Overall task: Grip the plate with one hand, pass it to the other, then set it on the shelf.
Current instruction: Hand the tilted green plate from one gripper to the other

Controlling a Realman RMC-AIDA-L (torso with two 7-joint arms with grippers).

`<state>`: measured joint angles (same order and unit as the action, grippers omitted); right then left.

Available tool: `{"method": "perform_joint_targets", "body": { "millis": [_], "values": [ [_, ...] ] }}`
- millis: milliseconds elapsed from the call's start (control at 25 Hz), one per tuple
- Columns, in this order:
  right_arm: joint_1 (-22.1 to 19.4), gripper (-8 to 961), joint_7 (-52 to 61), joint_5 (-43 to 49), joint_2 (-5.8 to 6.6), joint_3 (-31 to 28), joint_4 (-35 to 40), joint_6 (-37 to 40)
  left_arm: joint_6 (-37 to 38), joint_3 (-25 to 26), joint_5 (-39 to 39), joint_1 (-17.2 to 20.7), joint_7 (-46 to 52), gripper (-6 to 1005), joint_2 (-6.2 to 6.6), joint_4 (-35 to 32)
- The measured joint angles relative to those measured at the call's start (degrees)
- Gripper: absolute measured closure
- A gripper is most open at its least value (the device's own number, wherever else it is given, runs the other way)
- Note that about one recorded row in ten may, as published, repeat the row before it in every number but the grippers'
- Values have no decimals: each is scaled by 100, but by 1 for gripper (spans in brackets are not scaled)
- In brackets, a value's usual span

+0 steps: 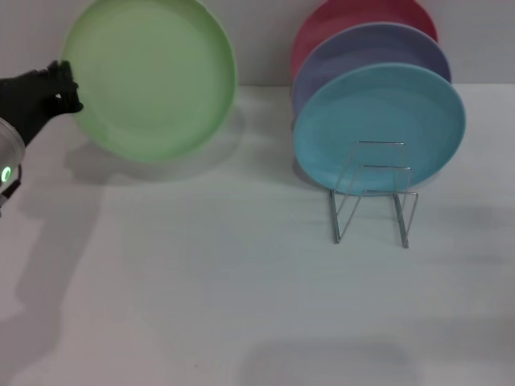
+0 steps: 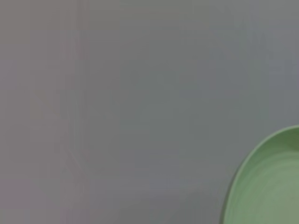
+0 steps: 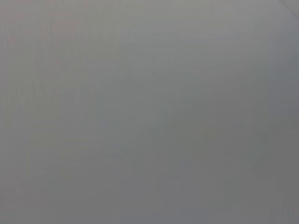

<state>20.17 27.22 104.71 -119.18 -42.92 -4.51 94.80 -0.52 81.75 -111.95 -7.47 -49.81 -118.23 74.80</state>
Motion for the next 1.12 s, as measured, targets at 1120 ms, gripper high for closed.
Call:
{"method": "perform_joint_targets", "body": {
  "millis": [1120],
  "values": [
    [-378,288,-604,15,-5,1499,-339,748,6808,-2456,-3449,-378,5592,948,-28,-3850]
  ]
}}
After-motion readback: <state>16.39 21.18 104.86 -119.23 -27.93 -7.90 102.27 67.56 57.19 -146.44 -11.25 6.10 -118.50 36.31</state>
